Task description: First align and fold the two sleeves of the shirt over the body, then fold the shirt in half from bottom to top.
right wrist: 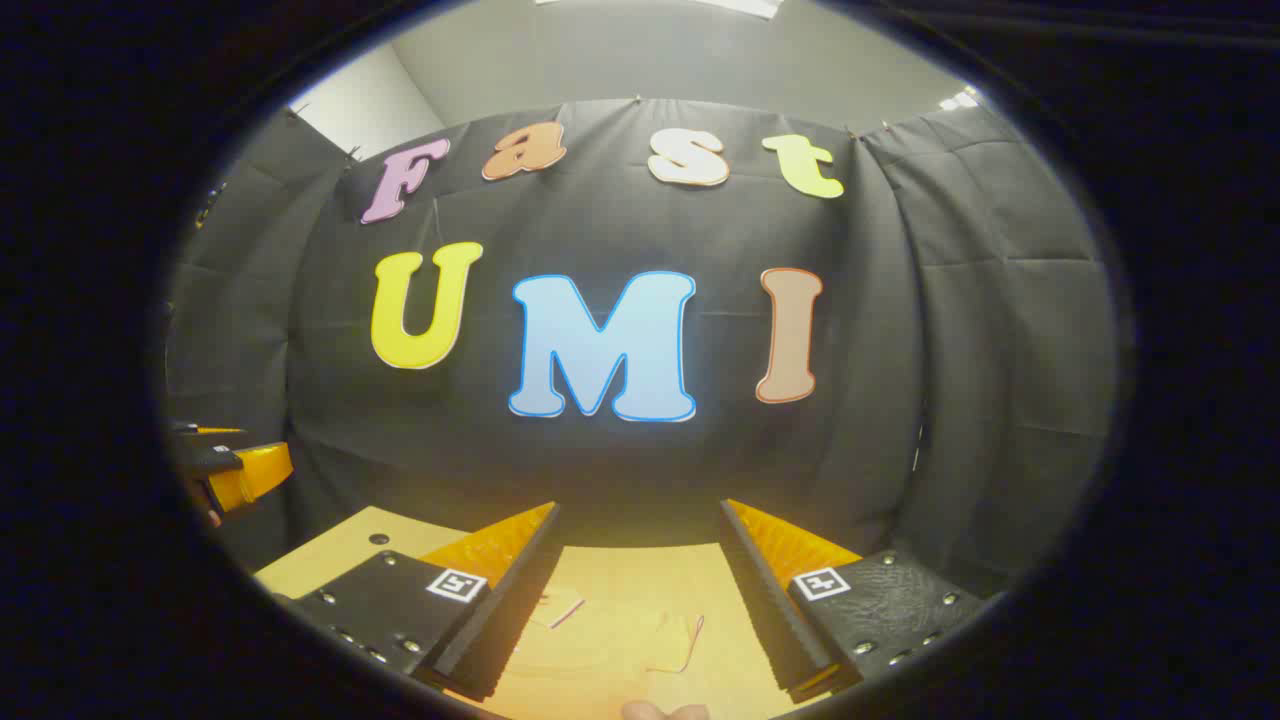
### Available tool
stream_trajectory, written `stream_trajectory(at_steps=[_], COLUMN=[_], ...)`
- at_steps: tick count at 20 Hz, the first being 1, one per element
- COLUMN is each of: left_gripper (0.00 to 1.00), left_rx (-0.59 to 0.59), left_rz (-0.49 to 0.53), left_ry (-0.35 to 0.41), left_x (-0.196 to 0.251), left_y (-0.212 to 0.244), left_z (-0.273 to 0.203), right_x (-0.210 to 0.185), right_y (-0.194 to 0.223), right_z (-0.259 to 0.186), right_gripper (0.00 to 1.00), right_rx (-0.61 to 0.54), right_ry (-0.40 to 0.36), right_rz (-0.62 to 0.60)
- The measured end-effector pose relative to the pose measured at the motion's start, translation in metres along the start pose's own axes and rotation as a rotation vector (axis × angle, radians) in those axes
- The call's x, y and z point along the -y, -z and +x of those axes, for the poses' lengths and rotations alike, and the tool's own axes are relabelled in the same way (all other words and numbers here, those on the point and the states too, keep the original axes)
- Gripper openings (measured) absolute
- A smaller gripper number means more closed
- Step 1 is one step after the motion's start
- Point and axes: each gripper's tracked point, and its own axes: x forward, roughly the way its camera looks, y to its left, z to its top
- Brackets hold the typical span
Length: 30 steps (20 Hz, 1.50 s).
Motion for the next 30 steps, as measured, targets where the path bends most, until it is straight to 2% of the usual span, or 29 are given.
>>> stream_trajectory(at_steps=[12,15,20,25,30], left_gripper=[0.94,0.94,0.94,0.94,0.94], left_rx=[0.012,0.009,0.011,0.0,-0.02], left_rz=[-0.014,-0.012,-0.01,-0.011,0.002], left_ry=[0.008,0.008,0.007,-0.006,-0.041], left_x=[0.005,0.005,0.004,-0.001,-0.014], left_y=[-0.01,-0.01,-0.015,-0.015,-0.01], left_z=[-0.004,-0.007,-0.013,-0.013,-0.005], right_x=[0.0,-0.001,0.012,0.032,0.05], right_y=[0.005,0.016,0.069,0.144,0.211], right_z=[0.001,0.005,0.053,0.096,0.132], right_gripper=[0.96,0.95,0.96,0.96,0.96], right_rx=[-0.057,-0.097,-0.223,-0.394,-0.507], right_ry=[-0.006,-0.005,0.001,0.026,0.063], right_rz=[0.02,0.024,0.039,0.062,0.051])
